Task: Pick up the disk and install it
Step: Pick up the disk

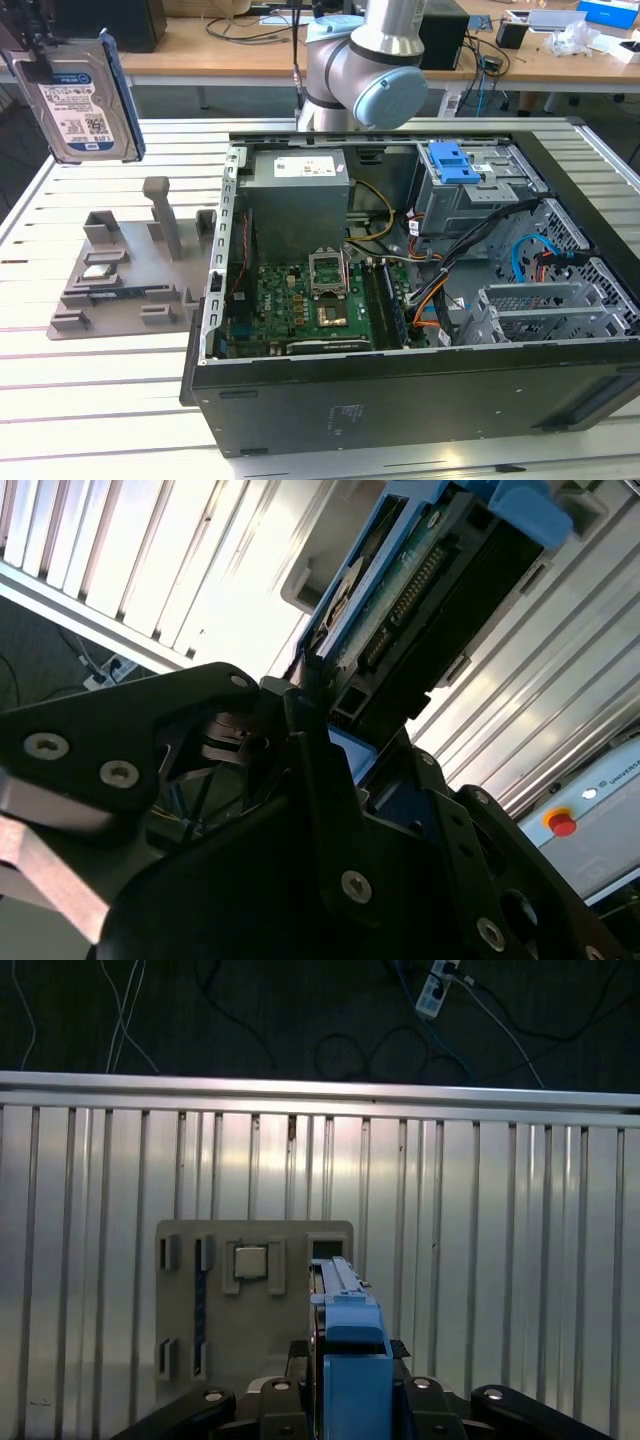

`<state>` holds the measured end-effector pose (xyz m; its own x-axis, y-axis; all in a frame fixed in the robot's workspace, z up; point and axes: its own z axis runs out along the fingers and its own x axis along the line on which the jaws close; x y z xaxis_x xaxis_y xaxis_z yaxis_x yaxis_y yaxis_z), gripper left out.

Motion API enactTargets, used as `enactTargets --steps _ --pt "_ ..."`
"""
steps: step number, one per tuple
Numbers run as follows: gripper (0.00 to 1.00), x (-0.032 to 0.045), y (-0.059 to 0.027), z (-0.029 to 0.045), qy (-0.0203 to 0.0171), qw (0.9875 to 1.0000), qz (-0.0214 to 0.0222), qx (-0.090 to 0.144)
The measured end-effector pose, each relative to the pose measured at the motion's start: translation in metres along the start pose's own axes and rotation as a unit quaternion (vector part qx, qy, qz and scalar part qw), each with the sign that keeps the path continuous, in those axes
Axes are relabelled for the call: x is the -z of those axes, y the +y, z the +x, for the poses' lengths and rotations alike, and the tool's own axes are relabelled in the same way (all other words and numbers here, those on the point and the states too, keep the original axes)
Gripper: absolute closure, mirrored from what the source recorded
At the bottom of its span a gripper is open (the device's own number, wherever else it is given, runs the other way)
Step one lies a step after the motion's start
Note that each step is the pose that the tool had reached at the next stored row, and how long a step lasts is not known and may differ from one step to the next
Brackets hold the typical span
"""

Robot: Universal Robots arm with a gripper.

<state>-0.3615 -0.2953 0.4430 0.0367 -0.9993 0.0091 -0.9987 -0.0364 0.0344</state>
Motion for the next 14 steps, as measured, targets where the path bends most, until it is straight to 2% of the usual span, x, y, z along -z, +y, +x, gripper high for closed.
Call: enactTargets --steps 5,9,14 --pt "0.63 0.0116 0.0004 0.0001 0.0000 1.0000 0.0000 0.000" --pt "0.63 0.0175 0.0006 0.0002 0.0000 1.0000 0.0000 0.000" --pt "0.63 0.0304 0.0010 0.0003 0.0000 1.0000 0.0000 0.000"
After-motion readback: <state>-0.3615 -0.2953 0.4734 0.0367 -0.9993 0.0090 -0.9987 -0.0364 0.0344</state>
